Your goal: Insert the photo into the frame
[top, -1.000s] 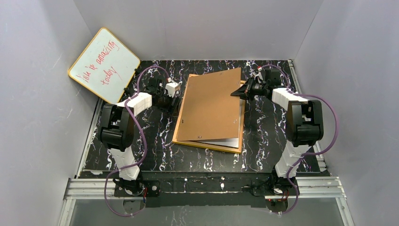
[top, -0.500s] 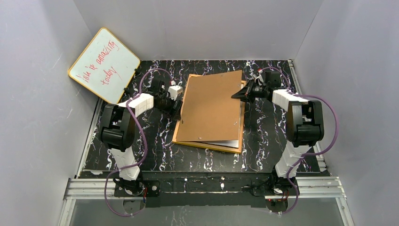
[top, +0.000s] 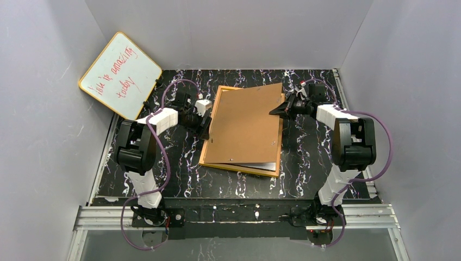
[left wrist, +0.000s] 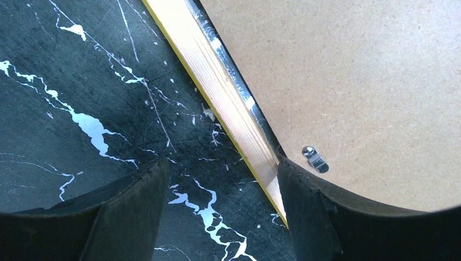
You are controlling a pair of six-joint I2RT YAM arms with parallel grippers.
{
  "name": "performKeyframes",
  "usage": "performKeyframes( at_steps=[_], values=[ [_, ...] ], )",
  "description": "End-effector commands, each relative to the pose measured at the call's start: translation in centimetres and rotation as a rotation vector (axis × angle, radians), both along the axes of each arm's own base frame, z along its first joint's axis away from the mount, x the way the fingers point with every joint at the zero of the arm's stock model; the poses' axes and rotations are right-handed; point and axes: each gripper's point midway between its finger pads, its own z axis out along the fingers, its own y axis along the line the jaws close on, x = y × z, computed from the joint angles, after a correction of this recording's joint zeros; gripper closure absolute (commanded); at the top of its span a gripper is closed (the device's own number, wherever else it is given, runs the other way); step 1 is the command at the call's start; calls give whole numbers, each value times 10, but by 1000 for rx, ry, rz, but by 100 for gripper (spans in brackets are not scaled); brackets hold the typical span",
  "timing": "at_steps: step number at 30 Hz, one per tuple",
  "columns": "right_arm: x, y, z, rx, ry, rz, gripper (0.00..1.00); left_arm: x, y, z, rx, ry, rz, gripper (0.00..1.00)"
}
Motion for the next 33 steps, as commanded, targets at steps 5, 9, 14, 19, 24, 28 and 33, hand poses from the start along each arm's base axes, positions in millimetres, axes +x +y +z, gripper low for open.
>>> performKeyframes(
  at_steps=[5,9,14,19,24,28,33],
  values=[
    [6,-19,-7,-87,-27,-76,99,-10,-3,11,-14,1,-33,29],
    [10,-17,-6,-71,-56,-68,99,-10,-3,11,-16,6,-38,30],
    [22,-17,-2,-75,-113,-71,99,-10,-4,13,-17,11,-43,35],
    [29,-17,-6,-78,-121,-66,99,-10,-5,16,-24,12,-54,41],
    [33,-17,-10,-75,-128,-67,99,-13,-8,18,-39,31,-67,48],
    [36,-18,-11,-80,-143,-69,99,-17,-10,17,-49,46,-82,51],
    [40,-19,-6,-88,-182,-74,99,-22,-12,18,-62,63,-101,52]
  ],
)
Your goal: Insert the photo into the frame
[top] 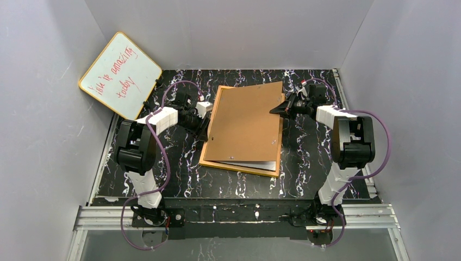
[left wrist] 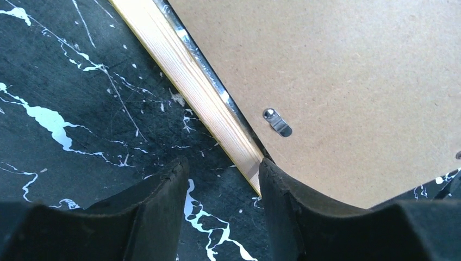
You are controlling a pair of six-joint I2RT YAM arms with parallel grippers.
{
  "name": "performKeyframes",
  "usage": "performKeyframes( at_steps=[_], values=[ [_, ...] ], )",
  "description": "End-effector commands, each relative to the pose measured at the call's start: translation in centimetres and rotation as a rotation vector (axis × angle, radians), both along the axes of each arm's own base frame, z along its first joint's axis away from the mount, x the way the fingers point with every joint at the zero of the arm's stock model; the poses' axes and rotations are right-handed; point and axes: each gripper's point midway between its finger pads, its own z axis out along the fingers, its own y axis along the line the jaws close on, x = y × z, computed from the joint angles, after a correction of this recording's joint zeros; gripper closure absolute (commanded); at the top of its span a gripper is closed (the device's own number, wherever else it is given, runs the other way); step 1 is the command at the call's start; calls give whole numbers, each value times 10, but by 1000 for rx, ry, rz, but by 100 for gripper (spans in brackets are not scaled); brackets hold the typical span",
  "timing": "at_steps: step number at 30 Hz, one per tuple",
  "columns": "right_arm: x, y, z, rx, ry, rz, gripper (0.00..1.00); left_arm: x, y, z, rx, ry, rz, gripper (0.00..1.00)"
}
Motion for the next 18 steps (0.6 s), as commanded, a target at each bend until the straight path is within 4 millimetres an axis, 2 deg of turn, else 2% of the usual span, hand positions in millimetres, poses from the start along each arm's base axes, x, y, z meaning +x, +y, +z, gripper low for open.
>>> performKeyframes(
  at_steps=[1,12,18],
  values=[
    [30,-14,2,-96,-141,-57,99,-5,-8,16,-42,5,-44,52],
    [32,-15,-7,-120,-144,-53,99,-19,-9,15,-56,42,-89,53],
    [34,-16,-10,-166,-176,-49,99,-30,-8,5,3,36,-135,52]
  ],
)
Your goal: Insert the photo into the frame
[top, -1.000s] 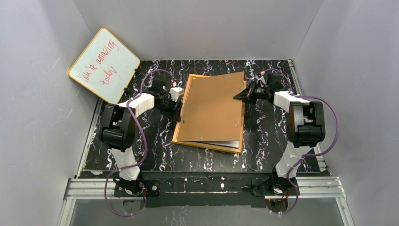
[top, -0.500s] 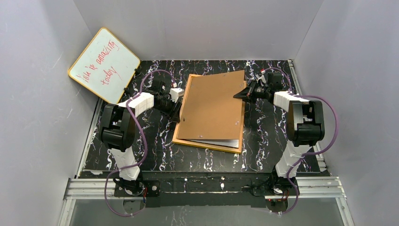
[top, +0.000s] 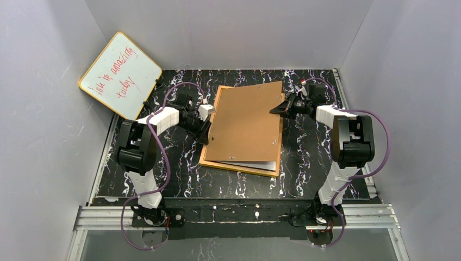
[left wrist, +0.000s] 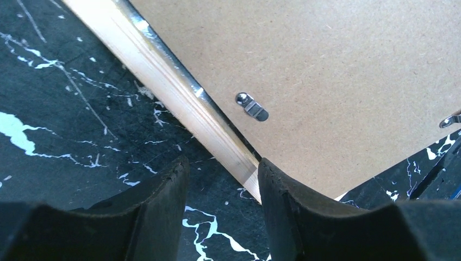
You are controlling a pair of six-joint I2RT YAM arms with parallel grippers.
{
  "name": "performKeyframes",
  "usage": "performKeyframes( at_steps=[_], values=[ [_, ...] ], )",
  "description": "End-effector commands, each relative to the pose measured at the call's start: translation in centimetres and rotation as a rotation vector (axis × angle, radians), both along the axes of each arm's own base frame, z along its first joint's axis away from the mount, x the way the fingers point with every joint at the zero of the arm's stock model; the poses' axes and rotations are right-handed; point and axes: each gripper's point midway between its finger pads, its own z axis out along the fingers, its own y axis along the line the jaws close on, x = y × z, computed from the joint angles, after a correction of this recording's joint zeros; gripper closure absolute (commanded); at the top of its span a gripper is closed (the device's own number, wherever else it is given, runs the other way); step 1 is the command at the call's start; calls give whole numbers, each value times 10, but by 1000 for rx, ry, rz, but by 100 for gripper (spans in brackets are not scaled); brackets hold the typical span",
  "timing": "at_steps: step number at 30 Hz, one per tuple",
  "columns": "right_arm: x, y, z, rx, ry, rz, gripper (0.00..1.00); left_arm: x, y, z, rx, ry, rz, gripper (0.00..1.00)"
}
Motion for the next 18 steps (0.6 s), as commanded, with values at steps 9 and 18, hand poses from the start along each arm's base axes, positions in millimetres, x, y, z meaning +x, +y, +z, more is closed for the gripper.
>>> performKeyframes(
  at_steps=[9,18],
  values=[
    [27,-11,-13,-208,-180,-45,99,-22,-2,-11,85,-12,-92,55],
    [15,-11,-43,-275,-109,-88,99,-29,-10,-4,28,13,-98,61]
  ],
)
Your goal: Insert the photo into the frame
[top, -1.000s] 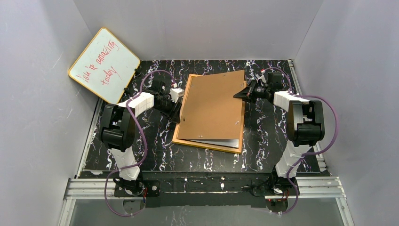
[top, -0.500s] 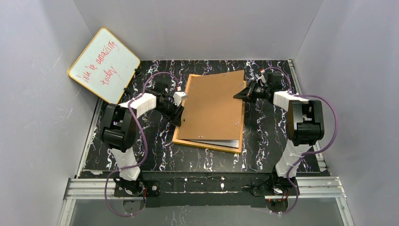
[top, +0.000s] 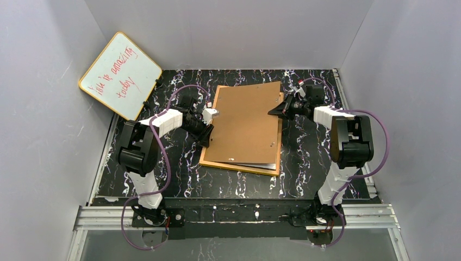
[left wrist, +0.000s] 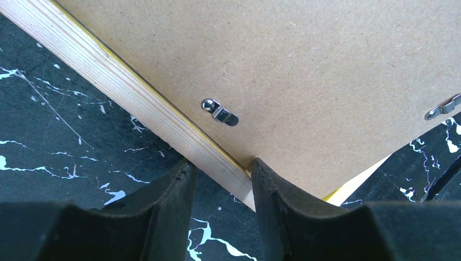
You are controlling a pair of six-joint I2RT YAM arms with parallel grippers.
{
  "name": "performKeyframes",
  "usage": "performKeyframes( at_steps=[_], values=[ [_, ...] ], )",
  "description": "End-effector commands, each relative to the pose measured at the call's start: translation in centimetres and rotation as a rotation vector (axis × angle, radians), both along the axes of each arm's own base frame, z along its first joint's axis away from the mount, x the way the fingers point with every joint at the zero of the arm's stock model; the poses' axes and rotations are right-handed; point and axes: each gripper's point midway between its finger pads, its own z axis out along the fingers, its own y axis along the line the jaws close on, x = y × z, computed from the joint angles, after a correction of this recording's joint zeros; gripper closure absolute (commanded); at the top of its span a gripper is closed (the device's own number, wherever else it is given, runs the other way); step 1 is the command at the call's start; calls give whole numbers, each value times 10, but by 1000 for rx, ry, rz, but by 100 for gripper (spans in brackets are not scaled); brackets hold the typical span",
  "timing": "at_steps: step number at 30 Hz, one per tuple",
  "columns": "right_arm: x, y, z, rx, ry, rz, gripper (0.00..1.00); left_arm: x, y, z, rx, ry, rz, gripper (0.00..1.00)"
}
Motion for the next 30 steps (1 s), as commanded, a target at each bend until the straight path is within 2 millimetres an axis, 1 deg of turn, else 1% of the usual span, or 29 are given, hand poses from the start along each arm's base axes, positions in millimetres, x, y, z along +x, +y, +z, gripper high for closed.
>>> performKeyframes(
  at_steps=[1,4,5,8,10,13,14,15,16,18,19,20,28,30],
  values=[
    [15,-21,-36,-219,-65,-107,99,-18,-4,5,-28,45,-22,61],
    [12,-25,-43,-266,-42,-112,98,-19,-4,4,-29,56,-24,61],
    [11,-26,-46,-291,-36,-113,93,-20,-4,4,-30,60,-24,62],
    [6,-28,-57,-364,1,-97,75,-20,-3,6,-31,55,-24,62],
    [7,-29,-60,-422,17,-85,63,-19,-3,6,-27,50,-24,63],
    [5,-31,-63,-510,31,-79,47,-18,-1,7,-19,45,-27,64],
    [5,-33,-63,-536,34,-81,39,-19,-1,7,-17,44,-30,64],
    [4,-34,-62,-557,37,-83,27,-18,-1,7,-13,42,-30,64],
    [3,-34,-60,-576,34,-81,21,-18,0,7,-11,42,-30,65],
    [4,-36,-54,-605,14,-88,14,-18,0,7,-7,39,-32,66],
    [4,-37,-51,-620,10,-93,6,-18,1,6,-4,38,-32,66],
    [3,-39,-48,-636,12,-97,2,-18,1,6,-2,37,-33,66],
    [-2,-59,-31,-798,11,-134,1,-17,3,6,7,33,-35,68],
    [-4,-60,-30,-821,6,-128,1,-17,2,7,5,34,-37,69]
  ],
)
